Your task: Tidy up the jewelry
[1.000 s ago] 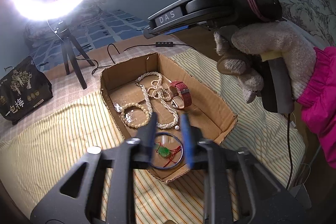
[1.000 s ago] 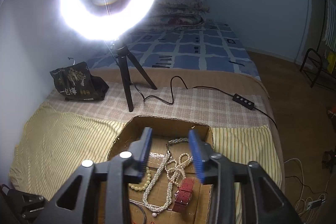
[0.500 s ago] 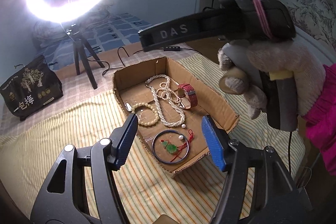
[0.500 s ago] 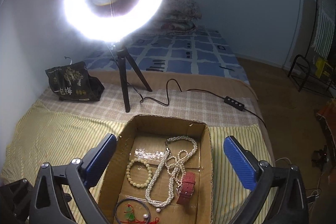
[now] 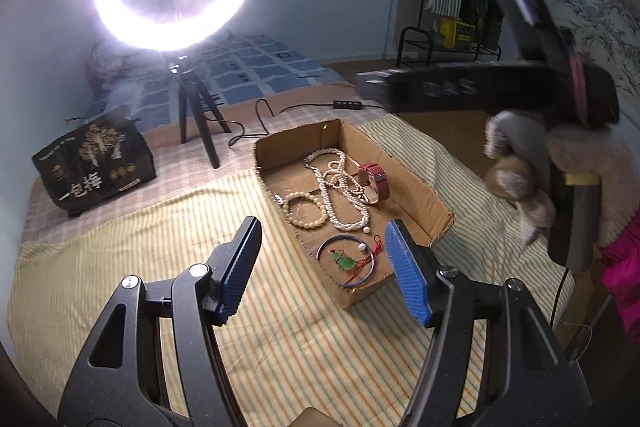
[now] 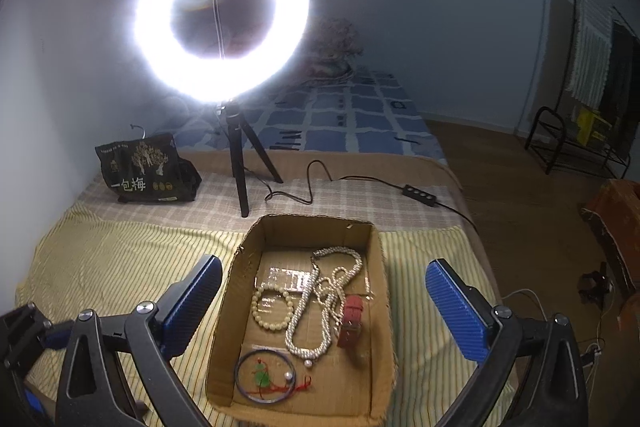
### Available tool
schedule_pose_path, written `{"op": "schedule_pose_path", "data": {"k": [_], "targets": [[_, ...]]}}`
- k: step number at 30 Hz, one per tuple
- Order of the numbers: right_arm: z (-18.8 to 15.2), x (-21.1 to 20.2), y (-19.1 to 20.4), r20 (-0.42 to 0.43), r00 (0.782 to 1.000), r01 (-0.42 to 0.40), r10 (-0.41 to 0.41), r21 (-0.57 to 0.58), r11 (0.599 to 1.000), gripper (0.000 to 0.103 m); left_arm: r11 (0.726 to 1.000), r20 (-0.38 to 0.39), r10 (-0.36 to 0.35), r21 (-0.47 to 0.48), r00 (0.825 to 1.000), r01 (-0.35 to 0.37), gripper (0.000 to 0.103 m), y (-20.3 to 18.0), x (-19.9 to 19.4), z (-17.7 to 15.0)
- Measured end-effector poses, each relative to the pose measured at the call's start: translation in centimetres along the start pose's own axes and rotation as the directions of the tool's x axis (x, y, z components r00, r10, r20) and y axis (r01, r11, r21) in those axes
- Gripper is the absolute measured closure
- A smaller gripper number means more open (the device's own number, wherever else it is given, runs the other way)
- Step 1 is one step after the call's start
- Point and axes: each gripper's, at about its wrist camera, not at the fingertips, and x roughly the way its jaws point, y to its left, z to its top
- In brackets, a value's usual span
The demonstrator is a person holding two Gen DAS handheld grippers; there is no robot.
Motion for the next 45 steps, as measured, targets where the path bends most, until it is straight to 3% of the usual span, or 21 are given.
{"op": "schedule_pose_path", "data": {"k": [13,20,34,37,45], "targets": [[-5.1,-8.4,0.0,0.055,0.995,0.079,-0.079,-0.002,0.997,0.000,0.996,0.065,0.078,-0.052,0.995,-0.074,0.013,0.7,-6.1,-1.1],[-8.1,-11.6,1.0,0.093,0.988,0.123,-0.121,-0.020,0.992,0.000,0.993,0.078,0.120,-0.026,0.990,-0.119,0.012,-0.2,-7.7,-2.0],[-10.6,-14.1,1.4,0.112,0.983,0.147,-0.147,0.002,0.989,0.000,0.989,0.063,0.144,-0.035,0.988,-0.142,0.012,-0.7,-8.5,-2.5],[-10.6,-14.3,1.4,0.116,0.982,0.149,-0.148,0.002,0.989,0.000,0.986,0.060,0.161,-0.050,0.985,-0.158,0.000,-0.5,-8.8,-2.5],[-10.7,-14.4,1.5,0.116,0.982,0.150,-0.150,0.001,0.989,0.000,0.986,0.082,0.163,-0.056,0.983,-0.158,0.000,-0.4,-9.7,-2.4]]}}
